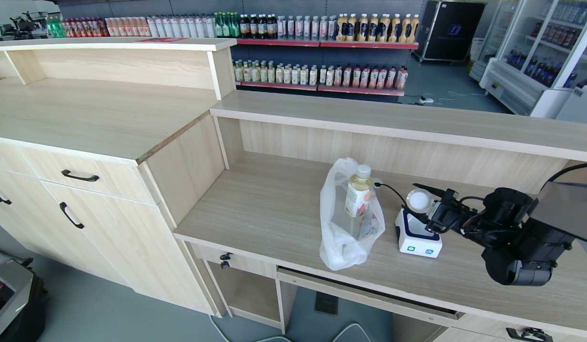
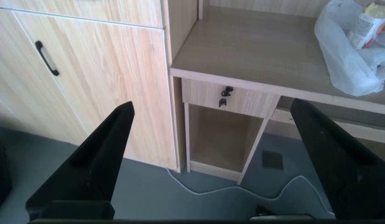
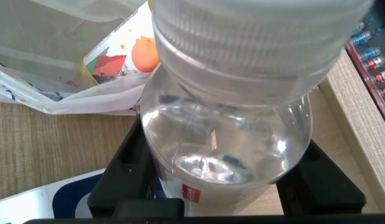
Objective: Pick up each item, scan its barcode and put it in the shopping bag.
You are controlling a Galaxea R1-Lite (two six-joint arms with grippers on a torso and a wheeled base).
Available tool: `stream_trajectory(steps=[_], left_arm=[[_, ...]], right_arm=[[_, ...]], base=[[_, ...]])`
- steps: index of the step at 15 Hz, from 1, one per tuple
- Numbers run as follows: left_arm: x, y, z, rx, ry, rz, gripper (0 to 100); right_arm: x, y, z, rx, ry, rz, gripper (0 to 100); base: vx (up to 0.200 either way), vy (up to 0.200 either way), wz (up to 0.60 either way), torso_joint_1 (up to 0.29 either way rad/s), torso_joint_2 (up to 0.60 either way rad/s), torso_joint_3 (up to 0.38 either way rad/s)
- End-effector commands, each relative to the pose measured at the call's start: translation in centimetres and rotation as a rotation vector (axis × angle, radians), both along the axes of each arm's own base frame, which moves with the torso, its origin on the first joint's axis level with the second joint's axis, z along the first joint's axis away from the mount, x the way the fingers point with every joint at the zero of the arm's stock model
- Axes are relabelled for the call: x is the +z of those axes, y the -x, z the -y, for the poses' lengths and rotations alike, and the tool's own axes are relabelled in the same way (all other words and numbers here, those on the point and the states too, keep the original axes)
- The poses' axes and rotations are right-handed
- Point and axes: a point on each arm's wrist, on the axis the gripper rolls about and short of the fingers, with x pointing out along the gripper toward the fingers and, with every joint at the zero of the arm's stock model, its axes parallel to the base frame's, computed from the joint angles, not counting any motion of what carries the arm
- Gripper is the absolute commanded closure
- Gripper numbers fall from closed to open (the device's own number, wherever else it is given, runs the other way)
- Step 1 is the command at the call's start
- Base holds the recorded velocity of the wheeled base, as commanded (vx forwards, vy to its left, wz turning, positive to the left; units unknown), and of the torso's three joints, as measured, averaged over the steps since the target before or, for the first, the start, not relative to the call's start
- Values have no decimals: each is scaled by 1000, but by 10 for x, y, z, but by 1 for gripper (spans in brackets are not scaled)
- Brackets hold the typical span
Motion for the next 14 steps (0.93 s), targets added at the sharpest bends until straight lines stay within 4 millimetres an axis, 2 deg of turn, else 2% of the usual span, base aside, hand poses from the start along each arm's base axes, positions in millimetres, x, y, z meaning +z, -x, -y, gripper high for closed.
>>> stream_trajectory(steps=[1,14], left_arm=[[0,0,0,0,0,0,0],[0,0,0,0,0,0,0]], right_arm=[[0,0,0,1,1,0,100],[-7,-2,-4,12,0,-10,100]], base=[[0,0,0,0,0,0],[0,0,0,0,0,0]])
